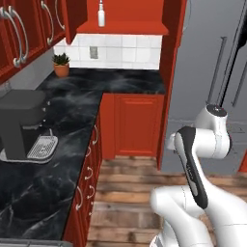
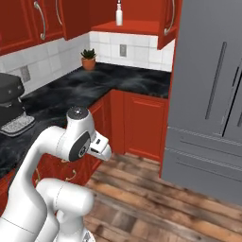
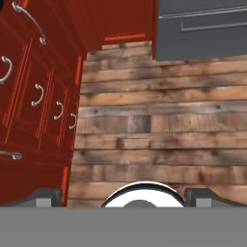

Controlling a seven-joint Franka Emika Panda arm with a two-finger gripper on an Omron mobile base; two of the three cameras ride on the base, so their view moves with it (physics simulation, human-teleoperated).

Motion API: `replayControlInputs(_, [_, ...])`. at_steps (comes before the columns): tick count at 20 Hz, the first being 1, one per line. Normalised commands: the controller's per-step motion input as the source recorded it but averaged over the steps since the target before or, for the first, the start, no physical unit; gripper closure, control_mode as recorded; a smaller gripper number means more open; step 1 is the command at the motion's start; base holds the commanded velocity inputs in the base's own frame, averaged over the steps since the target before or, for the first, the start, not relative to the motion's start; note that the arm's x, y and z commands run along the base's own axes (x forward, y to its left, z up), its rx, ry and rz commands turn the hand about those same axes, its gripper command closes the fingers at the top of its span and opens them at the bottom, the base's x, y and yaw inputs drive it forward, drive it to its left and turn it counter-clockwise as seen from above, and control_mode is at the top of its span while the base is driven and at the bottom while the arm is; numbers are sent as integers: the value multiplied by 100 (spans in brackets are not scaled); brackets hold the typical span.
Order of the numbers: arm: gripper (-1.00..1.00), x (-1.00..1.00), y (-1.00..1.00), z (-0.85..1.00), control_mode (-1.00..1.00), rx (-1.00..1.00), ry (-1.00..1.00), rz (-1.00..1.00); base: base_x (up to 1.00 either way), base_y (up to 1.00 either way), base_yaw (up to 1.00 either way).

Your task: Move the cutting board and knife to the sink. Then move spray from the cabinet to the counter.

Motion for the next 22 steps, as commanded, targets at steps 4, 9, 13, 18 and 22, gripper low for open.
replayControlInputs(4, [-100, 0, 0, 0, 100, 0, 0, 0, 93, 9, 0])
replayControlInputs(9, [-100, 0, 0, 0, 100, 0, 0, 0, 90, 6, 4])
replayControlInputs(13, [-100, 0, 0, 0, 100, 0, 0, 0, 89, 5, 9])
replayControlInputs(18, [-100, 0, 0, 0, 100, 0, 0, 0, 86, 7, 20])
replayControlInputs(22, [-100, 0, 0, 0, 100, 0, 0, 0, 73, 25, 6])
